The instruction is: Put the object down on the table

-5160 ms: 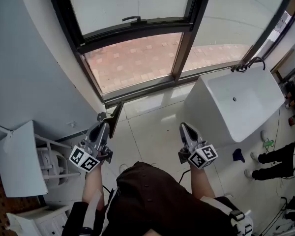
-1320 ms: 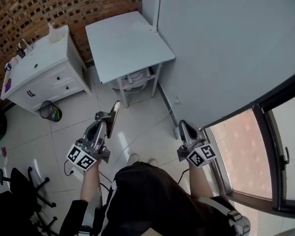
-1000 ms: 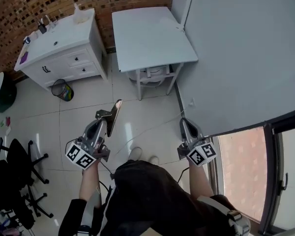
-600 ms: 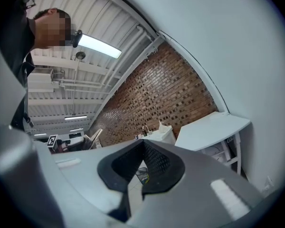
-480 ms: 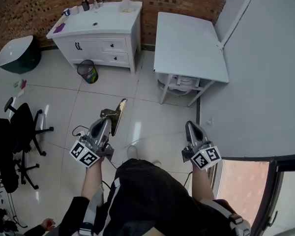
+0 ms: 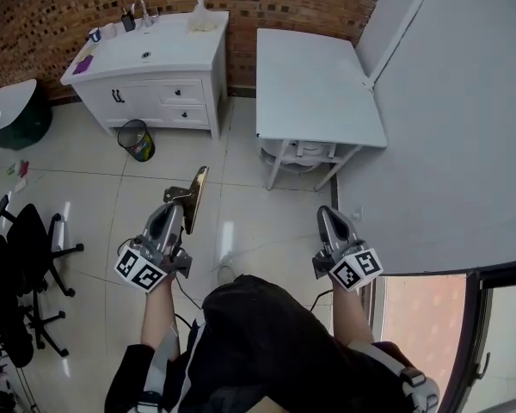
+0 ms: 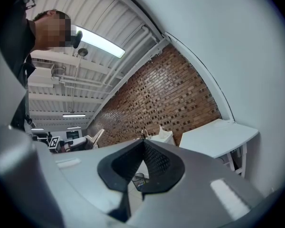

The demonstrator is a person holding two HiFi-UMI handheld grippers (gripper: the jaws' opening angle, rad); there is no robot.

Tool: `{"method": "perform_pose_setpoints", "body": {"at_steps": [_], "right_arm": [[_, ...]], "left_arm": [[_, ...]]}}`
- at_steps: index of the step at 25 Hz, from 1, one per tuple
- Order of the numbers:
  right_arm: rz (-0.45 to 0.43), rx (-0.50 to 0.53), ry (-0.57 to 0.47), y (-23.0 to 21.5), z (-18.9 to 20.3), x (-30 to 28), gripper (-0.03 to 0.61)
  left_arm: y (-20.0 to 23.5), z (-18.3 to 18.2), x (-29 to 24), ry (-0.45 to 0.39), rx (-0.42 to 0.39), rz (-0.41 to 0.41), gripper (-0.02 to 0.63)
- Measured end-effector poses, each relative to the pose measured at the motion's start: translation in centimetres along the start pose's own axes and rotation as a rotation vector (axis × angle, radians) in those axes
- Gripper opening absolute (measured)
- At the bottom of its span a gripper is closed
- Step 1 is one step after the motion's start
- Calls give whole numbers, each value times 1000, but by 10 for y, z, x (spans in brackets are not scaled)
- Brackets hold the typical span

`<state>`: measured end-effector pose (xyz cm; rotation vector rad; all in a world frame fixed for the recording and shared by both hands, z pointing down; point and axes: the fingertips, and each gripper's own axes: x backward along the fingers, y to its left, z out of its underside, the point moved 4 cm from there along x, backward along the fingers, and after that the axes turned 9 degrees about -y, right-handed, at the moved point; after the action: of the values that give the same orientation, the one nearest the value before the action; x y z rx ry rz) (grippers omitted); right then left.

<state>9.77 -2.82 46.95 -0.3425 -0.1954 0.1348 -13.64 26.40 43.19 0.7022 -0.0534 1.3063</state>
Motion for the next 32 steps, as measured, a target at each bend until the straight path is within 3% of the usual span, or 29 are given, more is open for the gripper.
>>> {"method": "perform_pose_setpoints", "body": {"at_steps": [16, 25, 32], "right_arm": [[71, 39, -2, 17, 13, -53, 3], [22, 18, 28, 48, 30, -94, 3], [32, -3, 32, 18, 32, -103, 3]], "left_arm": [[67, -18, -17, 2, 66, 56, 14], [100, -26, 6, 32, 82, 19, 12], [98, -5, -20, 43, 119, 34, 12]]}}
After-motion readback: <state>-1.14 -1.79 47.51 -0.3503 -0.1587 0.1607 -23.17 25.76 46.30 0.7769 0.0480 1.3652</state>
